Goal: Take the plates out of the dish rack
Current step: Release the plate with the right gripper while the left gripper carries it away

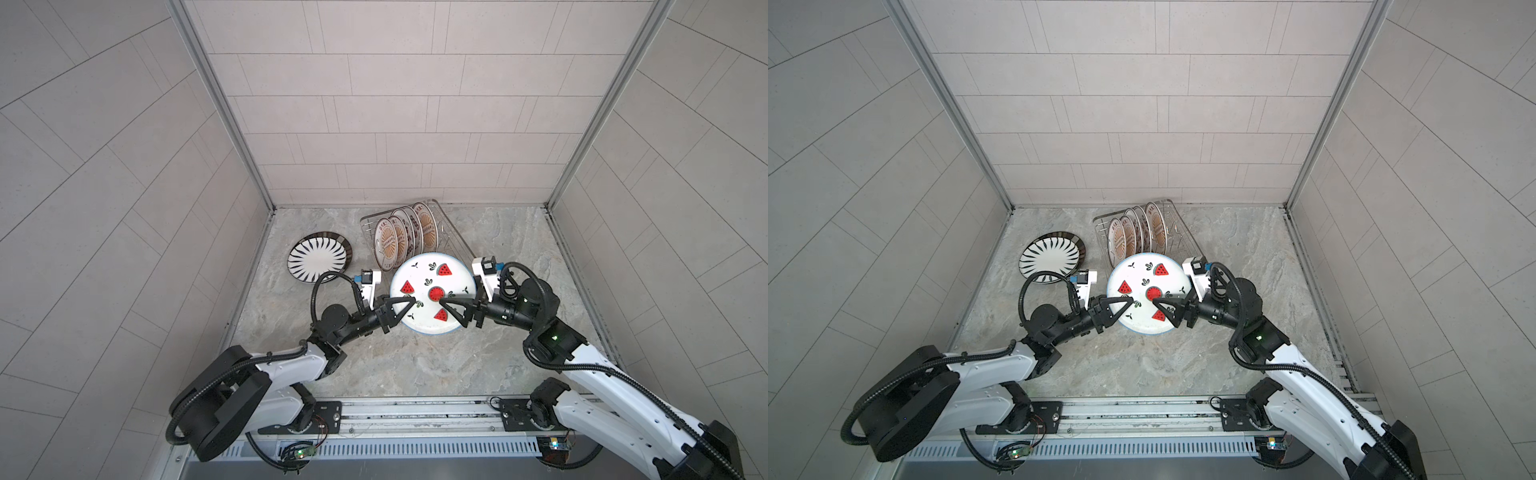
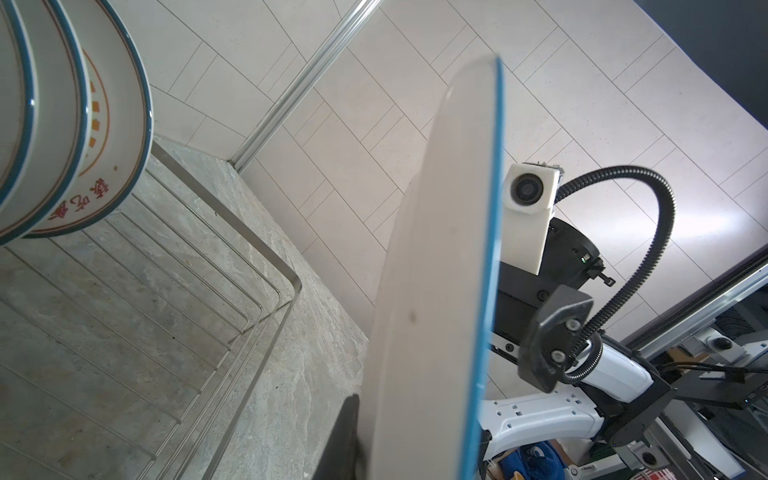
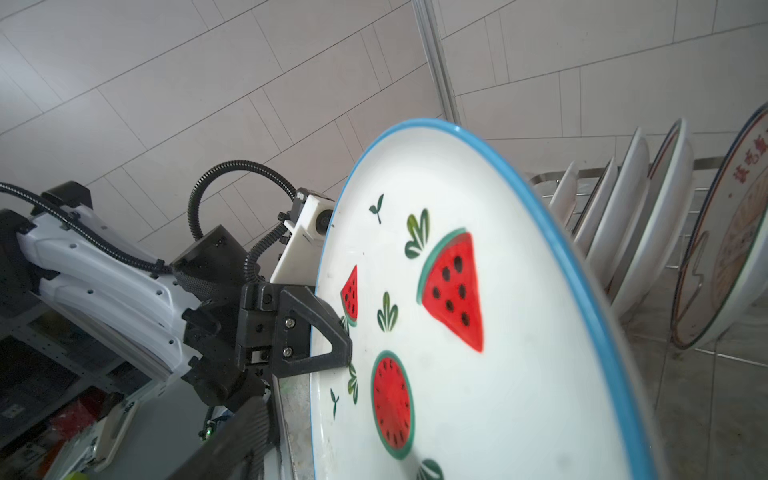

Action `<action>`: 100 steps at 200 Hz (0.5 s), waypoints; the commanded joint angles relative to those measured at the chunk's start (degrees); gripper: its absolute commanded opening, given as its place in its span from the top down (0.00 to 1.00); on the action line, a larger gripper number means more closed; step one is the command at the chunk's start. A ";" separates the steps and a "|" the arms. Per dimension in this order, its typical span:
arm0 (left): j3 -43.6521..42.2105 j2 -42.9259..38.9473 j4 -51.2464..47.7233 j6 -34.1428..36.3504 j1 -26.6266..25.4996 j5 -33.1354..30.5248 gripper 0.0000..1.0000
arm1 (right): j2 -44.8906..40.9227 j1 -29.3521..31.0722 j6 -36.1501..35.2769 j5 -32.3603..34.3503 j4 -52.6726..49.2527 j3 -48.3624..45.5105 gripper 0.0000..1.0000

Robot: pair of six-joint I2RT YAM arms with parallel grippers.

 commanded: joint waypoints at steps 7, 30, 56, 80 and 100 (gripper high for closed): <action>2.52 -1.06 5.02 -1.61 -0.26 -2.36 1.00 | -0.83 0.85 -2.48 3.88 -3.32 3.24 0.00; 2.54 -1.45 5.09 -3.20 -0.22 -3.70 1.00 | -1.25 2.05 -3.60 11.25 -5.83 3.45 0.00; 2.51 -2.48 5.03 -7.68 0.98 -5.70 1.00 | -1.15 3.16 -4.93 17.86 -6.05 2.95 0.00; 2.52 -3.38 4.32 -9.73 2.54 -7.72 1.00 | -0.74 3.83 -5.72 19.86 -5.59 2.76 0.01; 2.54 -2.75 4.89 -12.18 4.60 -9.35 1.00 | -1.07 4.73 -6.80 22.85 -4.29 1.76 0.00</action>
